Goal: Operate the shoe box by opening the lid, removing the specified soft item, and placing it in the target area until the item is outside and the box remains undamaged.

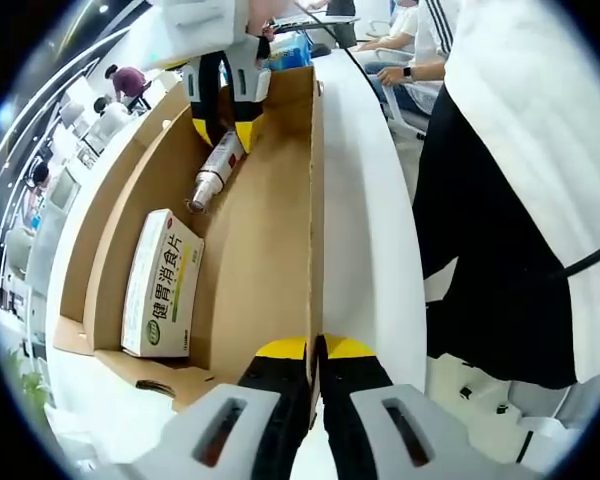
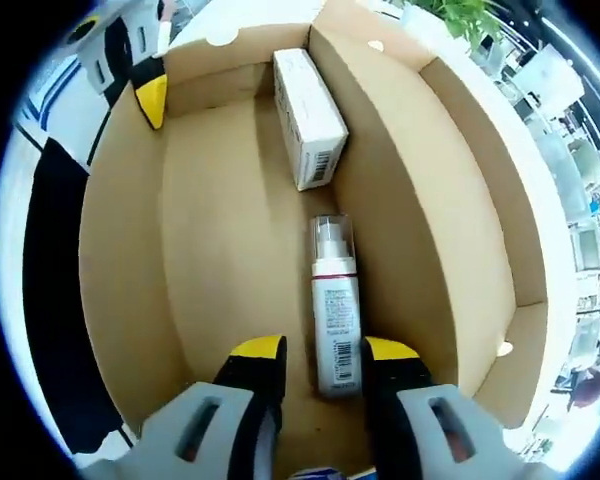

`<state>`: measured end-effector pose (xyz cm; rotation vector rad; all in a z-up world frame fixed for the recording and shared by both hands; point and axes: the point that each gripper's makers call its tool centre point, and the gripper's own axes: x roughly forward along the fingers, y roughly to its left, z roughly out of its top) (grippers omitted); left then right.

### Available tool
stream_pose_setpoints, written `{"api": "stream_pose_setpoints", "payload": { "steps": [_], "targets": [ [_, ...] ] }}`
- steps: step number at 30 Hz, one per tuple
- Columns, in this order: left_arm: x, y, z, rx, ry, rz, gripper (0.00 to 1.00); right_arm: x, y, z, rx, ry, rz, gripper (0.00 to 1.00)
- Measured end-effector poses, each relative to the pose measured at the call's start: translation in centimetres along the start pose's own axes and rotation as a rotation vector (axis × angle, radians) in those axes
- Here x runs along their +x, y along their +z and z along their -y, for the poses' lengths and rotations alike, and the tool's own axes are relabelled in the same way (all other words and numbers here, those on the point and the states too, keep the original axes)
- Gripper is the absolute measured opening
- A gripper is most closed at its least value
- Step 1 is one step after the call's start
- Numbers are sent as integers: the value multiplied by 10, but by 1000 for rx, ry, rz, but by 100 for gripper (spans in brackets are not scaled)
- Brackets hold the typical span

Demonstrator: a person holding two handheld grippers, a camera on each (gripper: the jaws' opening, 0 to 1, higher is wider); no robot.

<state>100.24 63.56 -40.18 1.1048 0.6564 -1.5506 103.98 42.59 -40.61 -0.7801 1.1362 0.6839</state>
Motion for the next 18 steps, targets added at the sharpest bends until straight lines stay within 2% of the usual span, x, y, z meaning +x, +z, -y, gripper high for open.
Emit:
{"api": "stream_pose_setpoints", "payload": {
  "steps": [3,7,15,18],
  "targets": [
    [-1,1,0,1,0,1,2,2,-1,-5,9,22,-8,29],
    [-1,1,0,-1,-2,0,2,3,-2,-24,109,99,-16,29],
    [-1,1,0,-1,0,-1,2,8,2,-26,125,99,-21,33],
    [-1,1,0,-2,-1,-2,2,1,7,-26,93,80,-9,34]
  ]
}}
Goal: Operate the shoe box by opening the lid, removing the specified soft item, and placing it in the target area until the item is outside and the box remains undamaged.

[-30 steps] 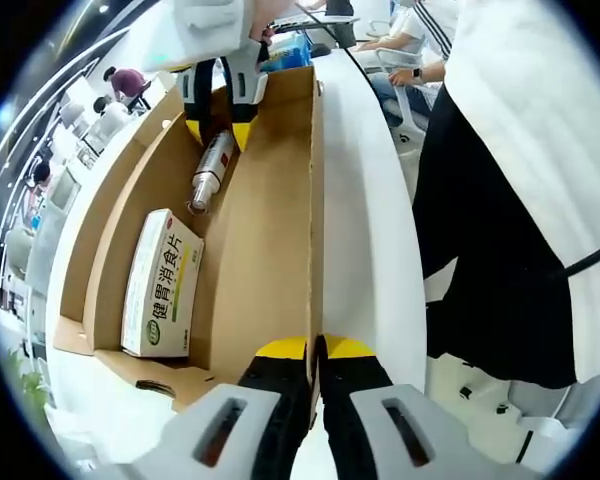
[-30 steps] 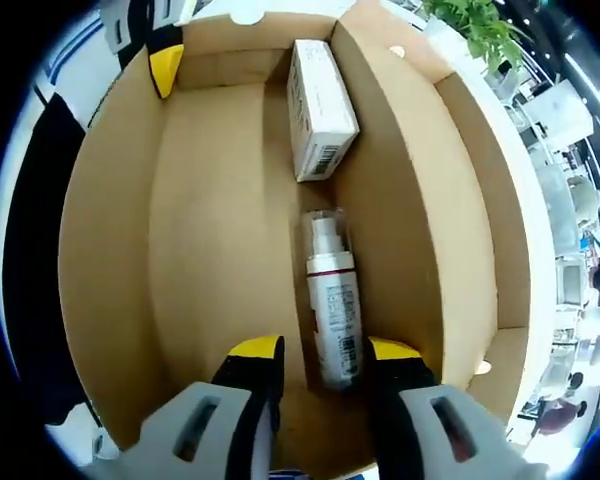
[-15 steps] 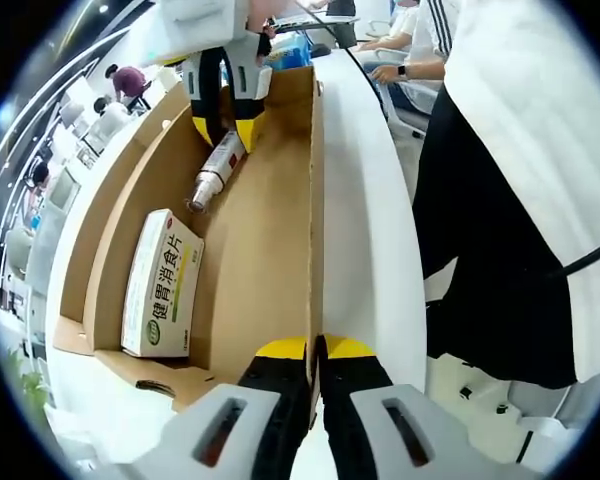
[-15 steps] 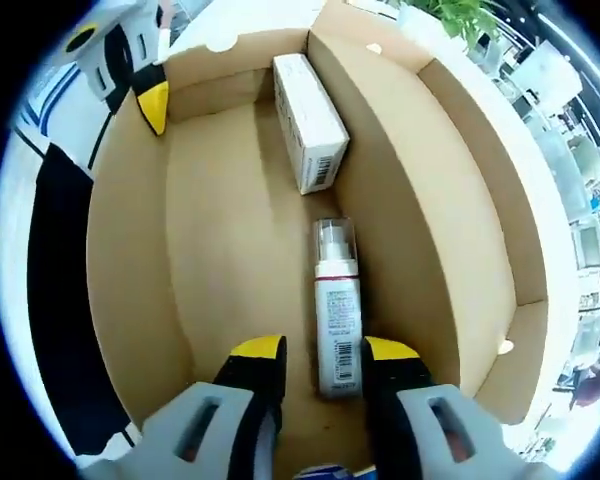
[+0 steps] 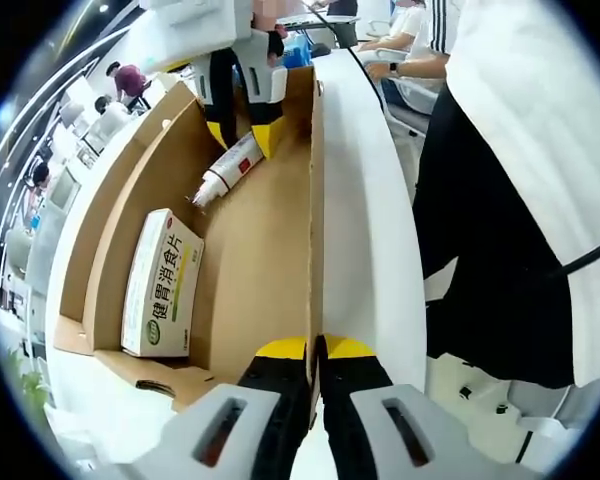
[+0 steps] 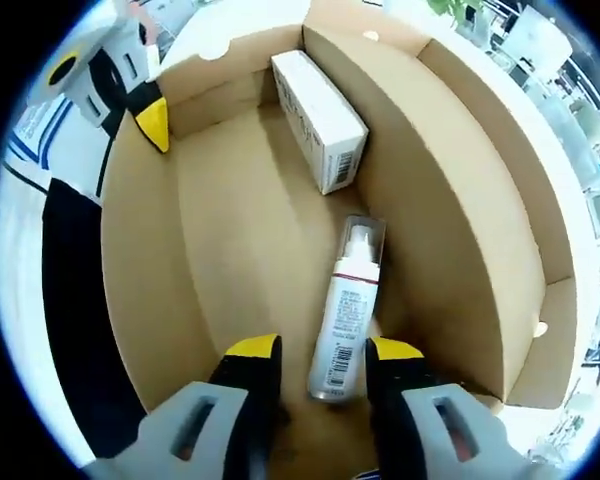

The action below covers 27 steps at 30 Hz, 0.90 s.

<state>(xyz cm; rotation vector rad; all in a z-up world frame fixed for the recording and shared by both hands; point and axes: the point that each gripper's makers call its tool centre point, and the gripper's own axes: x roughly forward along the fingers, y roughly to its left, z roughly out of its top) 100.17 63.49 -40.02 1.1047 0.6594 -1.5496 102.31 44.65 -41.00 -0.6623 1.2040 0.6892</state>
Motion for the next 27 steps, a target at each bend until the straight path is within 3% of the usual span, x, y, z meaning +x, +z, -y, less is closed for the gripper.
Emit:
{"api": "stream_pose_setpoints", "payload": {
  "steps": [7,12,20,27],
  "targets": [
    [0,1,0,-1,2,0,2,10,-3,2,58,-9,-29,32],
    [1,-1,0,-1,2,0,2,20,-12,-2,113,3,-72,24],
    [1,-1,0,-1,-3,0,2,22,-13,-4,140,33,-72,23],
    [2,-2,0,0,-8,-1,2,16,-13,-9,93,50,-77,23]
  ]
}}
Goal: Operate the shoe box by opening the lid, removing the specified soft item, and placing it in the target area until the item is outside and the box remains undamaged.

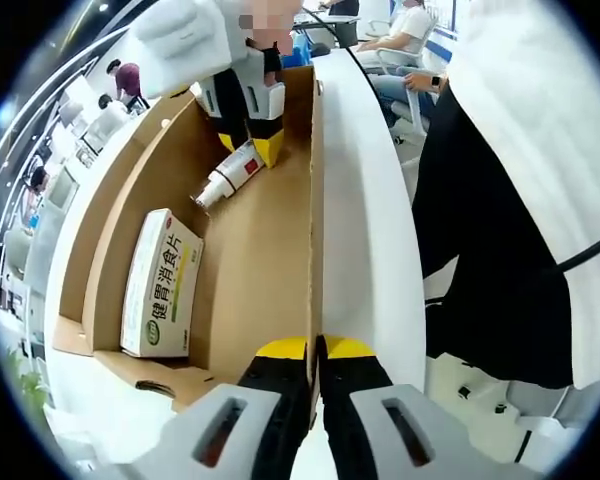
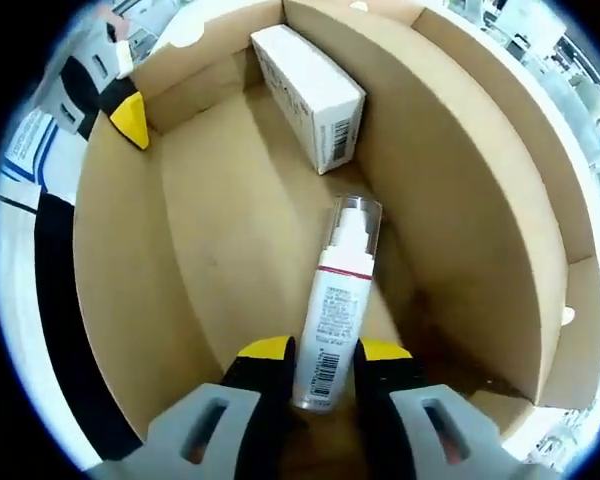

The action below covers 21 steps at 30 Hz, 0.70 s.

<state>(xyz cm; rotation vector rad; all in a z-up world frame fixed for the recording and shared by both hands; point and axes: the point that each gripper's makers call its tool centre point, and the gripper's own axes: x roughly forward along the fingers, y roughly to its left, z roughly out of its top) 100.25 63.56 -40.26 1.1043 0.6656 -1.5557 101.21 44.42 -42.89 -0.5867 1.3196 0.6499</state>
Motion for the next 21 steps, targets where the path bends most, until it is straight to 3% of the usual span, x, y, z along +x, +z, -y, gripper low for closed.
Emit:
{"api": "stream_pose_setpoints", "payload": {
  "steps": [12,21],
  "targets": [
    [-1,1,0,-2,-4,-2,2,3,5,-1,-123,-78,-19,21],
    [-1,1,0,-2,-1,-4,2,5,4,2,-79,-100,-25,20]
  ]
}}
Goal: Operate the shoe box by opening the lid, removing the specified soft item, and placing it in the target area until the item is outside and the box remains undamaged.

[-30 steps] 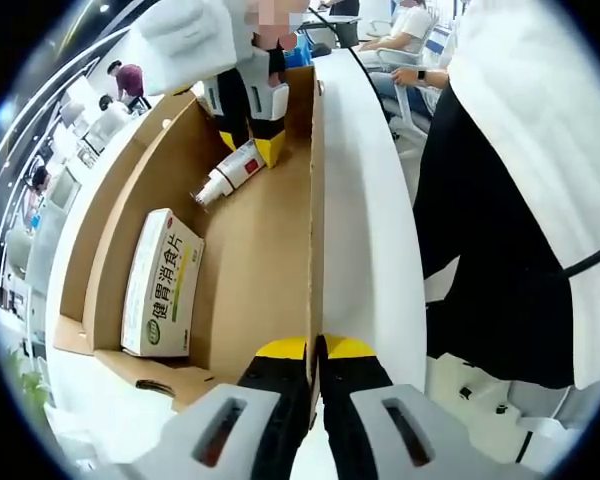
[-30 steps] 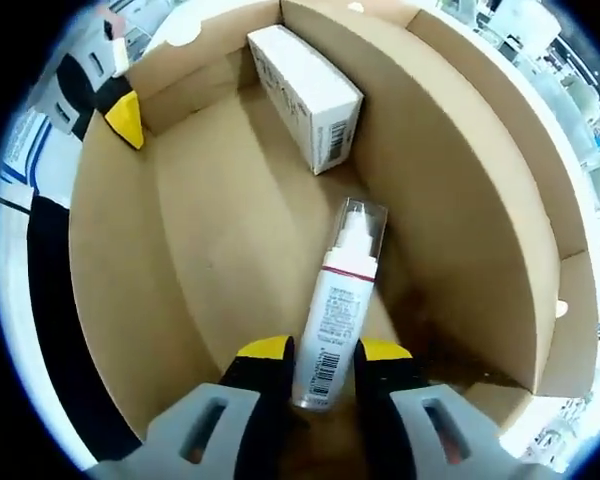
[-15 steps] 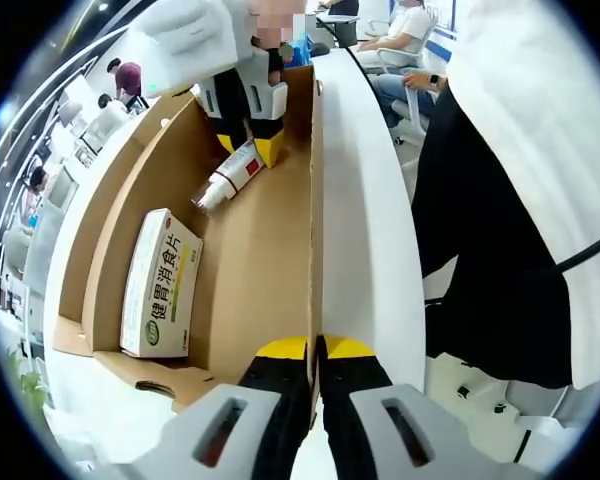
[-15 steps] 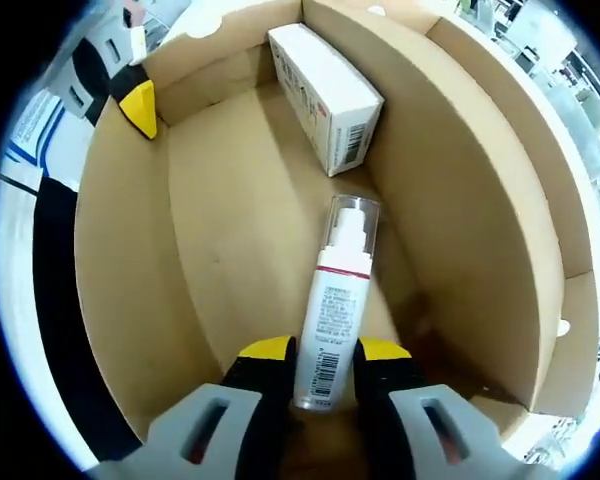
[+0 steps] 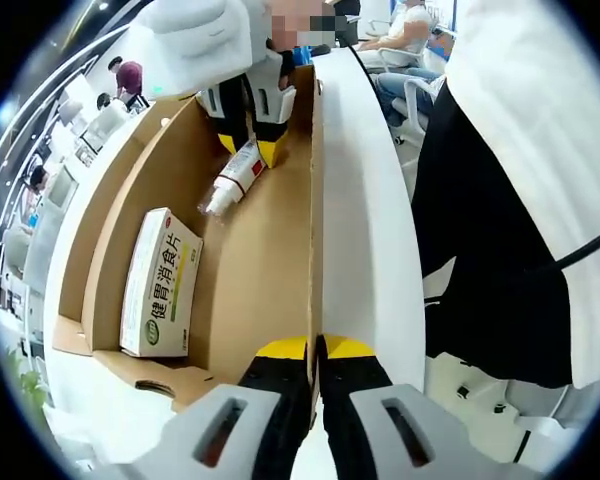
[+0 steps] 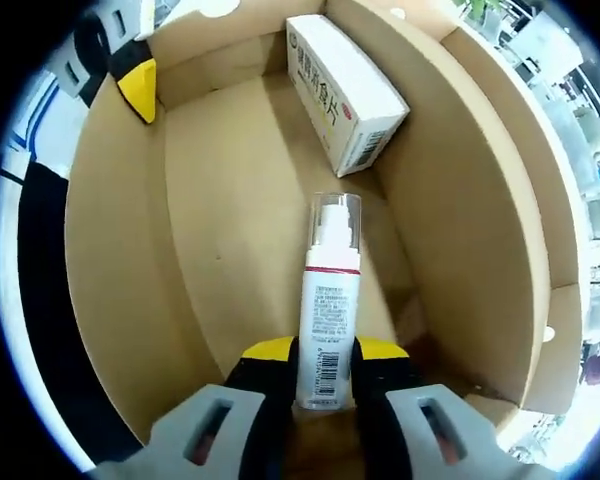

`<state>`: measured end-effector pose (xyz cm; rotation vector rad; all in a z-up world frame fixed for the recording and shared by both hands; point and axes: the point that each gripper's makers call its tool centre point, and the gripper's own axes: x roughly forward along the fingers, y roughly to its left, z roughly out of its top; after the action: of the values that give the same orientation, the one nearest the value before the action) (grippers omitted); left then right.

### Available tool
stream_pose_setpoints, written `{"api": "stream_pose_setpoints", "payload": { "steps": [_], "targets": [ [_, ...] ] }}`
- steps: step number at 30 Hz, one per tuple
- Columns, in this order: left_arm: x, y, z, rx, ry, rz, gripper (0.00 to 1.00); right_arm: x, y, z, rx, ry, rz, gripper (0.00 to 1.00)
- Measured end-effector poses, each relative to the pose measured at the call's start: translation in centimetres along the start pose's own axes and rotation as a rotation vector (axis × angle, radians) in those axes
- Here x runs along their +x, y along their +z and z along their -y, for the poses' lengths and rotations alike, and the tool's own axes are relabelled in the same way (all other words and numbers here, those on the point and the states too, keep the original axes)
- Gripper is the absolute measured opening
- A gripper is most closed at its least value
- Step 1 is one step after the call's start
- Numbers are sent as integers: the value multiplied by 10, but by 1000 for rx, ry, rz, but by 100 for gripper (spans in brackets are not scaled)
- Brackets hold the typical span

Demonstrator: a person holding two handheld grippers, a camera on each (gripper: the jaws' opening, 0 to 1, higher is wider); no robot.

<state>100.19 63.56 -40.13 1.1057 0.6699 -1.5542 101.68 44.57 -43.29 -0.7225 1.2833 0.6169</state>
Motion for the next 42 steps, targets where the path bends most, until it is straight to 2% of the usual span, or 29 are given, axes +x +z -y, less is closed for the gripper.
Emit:
{"api": "stream_pose_setpoints", "payload": {
  "steps": [1,2,4,5,6,7,8,9,12,15,17,20,23,25,29,32,34,42],
  "targets": [
    [0,0,0,0,0,0,2,0,0,1,-3,0,5,20],
    [0,0,0,1,-1,-1,2,-7,3,5,-31,-32,60,20],
    [0,0,0,-1,-7,-2,2,-22,-4,17,-69,-110,69,19],
    [0,0,0,-1,-9,-3,2,-23,-6,15,-51,-88,70,19],
    [0,0,0,2,-9,-1,2,-22,-1,13,-14,-63,112,19],
    [0,0,0,1,-7,0,2,-24,0,10,2,-45,123,19],
    [0,0,0,2,-7,0,2,-36,-1,10,4,-51,129,19],
    [1,-1,0,7,-4,-1,2,-38,-1,11,9,-59,134,19],
    [0,0,0,7,-1,0,2,-37,0,7,25,-62,144,19],
    [1,0,0,6,1,2,2,-33,7,4,49,-65,187,19],
    [0,0,0,6,4,3,2,-47,15,2,110,-74,250,19],
    [1,0,0,10,8,4,2,-52,15,-4,182,-40,253,19],
    [0,1,0,15,16,6,3,-57,21,-4,379,20,338,19],
    [0,1,0,15,22,7,3,-64,22,-5,453,50,369,19],
    [0,1,-1,13,21,4,3,-71,18,-1,495,50,381,19],
    [0,1,-1,12,23,5,3,-76,21,-1,563,79,432,19],
    [0,1,0,19,26,7,3,-81,19,-6,638,111,451,19],
    [0,1,-1,16,20,6,3,-77,16,-3,688,109,475,19]
  ]
}}
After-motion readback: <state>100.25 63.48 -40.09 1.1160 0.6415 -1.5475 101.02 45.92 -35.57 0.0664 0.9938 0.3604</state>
